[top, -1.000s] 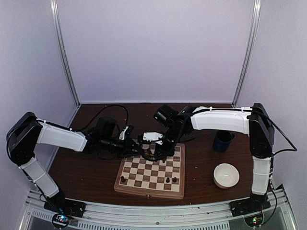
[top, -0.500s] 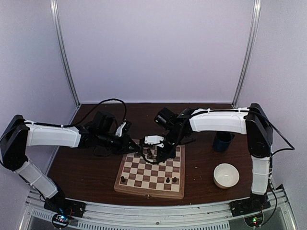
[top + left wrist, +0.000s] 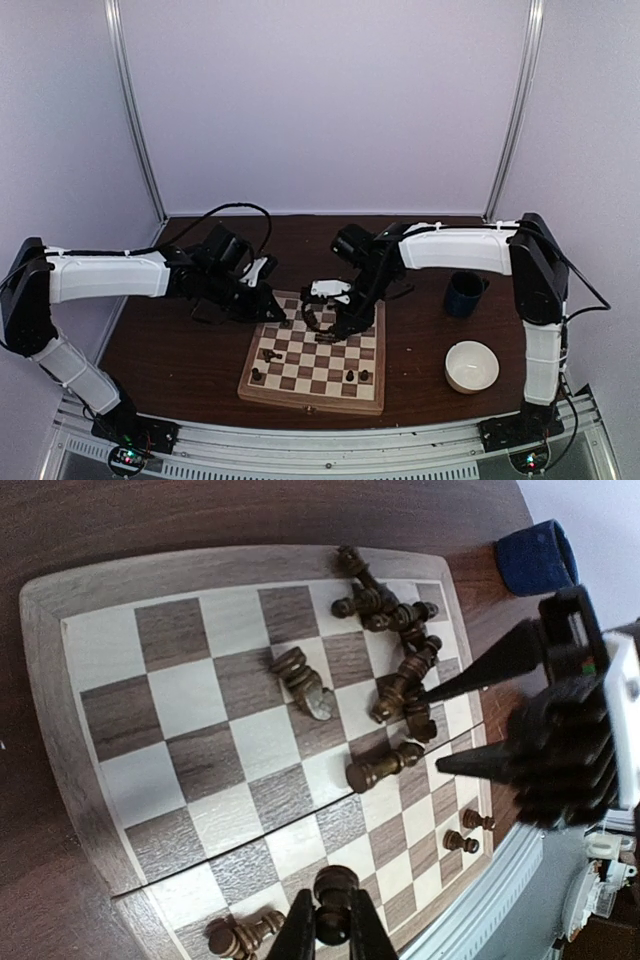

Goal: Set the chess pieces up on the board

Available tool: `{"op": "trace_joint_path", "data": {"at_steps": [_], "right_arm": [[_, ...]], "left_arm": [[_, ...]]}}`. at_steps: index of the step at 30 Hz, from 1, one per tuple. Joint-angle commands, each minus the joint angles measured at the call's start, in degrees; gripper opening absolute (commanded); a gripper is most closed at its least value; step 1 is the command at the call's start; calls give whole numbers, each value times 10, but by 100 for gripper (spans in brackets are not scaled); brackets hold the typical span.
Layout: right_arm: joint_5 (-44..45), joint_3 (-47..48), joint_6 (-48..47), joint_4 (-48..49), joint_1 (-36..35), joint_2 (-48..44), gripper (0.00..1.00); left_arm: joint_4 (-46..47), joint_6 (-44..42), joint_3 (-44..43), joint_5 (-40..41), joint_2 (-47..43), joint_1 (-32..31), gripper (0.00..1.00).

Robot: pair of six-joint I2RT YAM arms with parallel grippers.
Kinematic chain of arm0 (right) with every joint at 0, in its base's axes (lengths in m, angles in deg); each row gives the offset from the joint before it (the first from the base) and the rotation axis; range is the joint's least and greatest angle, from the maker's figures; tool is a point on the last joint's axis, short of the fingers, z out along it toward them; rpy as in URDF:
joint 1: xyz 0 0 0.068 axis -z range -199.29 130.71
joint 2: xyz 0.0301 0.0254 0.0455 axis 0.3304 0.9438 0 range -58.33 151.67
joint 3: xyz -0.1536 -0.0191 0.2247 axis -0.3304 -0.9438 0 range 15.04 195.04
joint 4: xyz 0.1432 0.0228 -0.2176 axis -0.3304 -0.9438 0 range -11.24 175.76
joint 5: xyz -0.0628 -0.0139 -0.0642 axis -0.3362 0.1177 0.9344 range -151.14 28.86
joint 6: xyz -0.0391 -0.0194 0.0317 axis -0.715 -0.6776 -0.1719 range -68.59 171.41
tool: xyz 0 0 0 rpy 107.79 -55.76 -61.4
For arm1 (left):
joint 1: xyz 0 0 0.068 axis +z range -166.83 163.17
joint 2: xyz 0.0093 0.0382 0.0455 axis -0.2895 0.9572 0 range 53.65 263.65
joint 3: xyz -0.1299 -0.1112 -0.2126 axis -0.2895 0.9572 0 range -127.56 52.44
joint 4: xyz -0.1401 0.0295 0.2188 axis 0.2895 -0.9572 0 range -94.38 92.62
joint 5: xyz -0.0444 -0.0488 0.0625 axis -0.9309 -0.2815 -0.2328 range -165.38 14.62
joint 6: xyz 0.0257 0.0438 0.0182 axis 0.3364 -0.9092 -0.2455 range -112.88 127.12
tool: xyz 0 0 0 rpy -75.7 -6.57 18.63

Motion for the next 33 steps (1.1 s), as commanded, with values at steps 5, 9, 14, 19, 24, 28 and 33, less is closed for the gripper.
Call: {"op": "trace_joint_path", "data": {"at_steps": [5,9,14,19,24,28,33], "right_arm": [[-49,-43,15,-11,84,-149,44],[-48,-90,11,5,131,-204,45],[-38,-160,30,83,201,-258,48],[-37,-166,31,91,227,-267,48],[-40,-172,30,98,229,-265,48],[-41,-173,29,100,229,-264,49],[-40,-174,28,101,229,-263,49]], "left_arm": [[-127,-114,-108,82,23,-57,2],[-198,-176,-183,117,70,-114,2],[-274,-225,-269,160,130,-173,2],[-312,-250,-334,195,194,-218,1],[-325,-261,-382,210,243,-243,1],[-336,-263,-400,213,269,-251,1],[-337,-260,-403,213,285,-256,2]]}}
